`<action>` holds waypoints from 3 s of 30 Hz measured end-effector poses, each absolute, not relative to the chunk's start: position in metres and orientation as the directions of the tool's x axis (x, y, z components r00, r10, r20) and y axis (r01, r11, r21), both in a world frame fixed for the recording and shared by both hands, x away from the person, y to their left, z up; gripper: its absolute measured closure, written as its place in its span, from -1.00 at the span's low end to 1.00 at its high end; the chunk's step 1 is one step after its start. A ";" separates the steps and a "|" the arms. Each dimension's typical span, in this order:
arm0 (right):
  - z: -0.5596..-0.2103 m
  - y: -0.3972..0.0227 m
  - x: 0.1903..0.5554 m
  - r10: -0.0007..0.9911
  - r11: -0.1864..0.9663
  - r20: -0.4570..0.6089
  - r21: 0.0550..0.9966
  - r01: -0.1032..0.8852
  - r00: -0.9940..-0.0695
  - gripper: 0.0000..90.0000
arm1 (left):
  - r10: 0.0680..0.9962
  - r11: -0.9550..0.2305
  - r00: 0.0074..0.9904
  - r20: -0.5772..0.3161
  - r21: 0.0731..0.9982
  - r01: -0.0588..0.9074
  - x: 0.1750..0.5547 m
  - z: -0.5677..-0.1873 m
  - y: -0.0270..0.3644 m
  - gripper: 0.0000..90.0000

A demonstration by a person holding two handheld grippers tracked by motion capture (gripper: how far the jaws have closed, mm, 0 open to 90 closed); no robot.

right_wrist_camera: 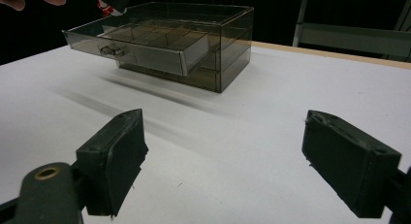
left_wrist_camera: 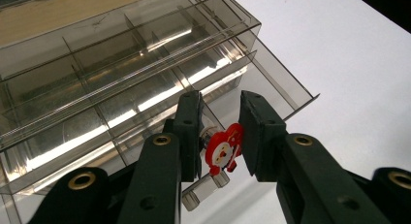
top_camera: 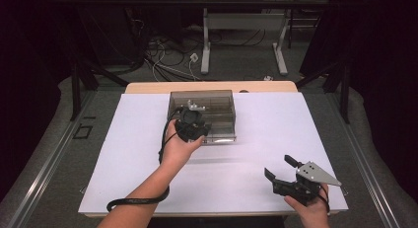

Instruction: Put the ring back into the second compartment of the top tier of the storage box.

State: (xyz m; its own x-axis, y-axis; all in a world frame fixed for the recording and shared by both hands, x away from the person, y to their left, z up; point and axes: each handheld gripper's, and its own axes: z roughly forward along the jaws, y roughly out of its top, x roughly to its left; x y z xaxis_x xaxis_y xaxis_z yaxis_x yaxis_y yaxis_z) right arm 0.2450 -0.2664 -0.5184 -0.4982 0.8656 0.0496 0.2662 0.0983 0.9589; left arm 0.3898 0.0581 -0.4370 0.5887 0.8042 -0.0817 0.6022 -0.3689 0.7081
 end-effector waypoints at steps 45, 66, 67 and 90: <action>-0.518 -0.268 0.244 0.862 0.109 0.042 0.958 0.265 -0.506 -0.67 | 0.836 -0.361 0.540 -0.096 0.646 0.673 0.416 -0.461 0.057 0.55; -0.518 -0.268 0.244 0.862 0.106 0.046 0.958 0.268 -0.505 -0.67 | 0.832 -0.340 0.545 -0.108 0.676 0.653 0.415 -0.459 0.059 0.01; -0.518 -0.268 0.244 0.861 0.106 0.046 0.958 0.267 -0.506 -0.67 | 0.832 -0.342 0.546 -0.103 0.680 0.649 0.414 -0.459 0.058 -0.02; -0.518 -0.266 0.245 0.862 0.099 0.049 0.960 0.262 -0.505 -0.67 | 0.811 -0.312 0.577 -0.098 0.761 0.568 0.401 -0.450 0.069 -0.34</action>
State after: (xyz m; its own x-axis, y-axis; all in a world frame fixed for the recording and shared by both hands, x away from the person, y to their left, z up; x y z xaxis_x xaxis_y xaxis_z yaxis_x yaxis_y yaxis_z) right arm 0.2445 -0.2665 -0.5180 -0.5053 0.8616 0.0485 0.2617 0.0994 0.9600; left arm 0.4006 0.0695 -0.4495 0.5769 0.8110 -0.0975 0.5679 -0.3124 0.7615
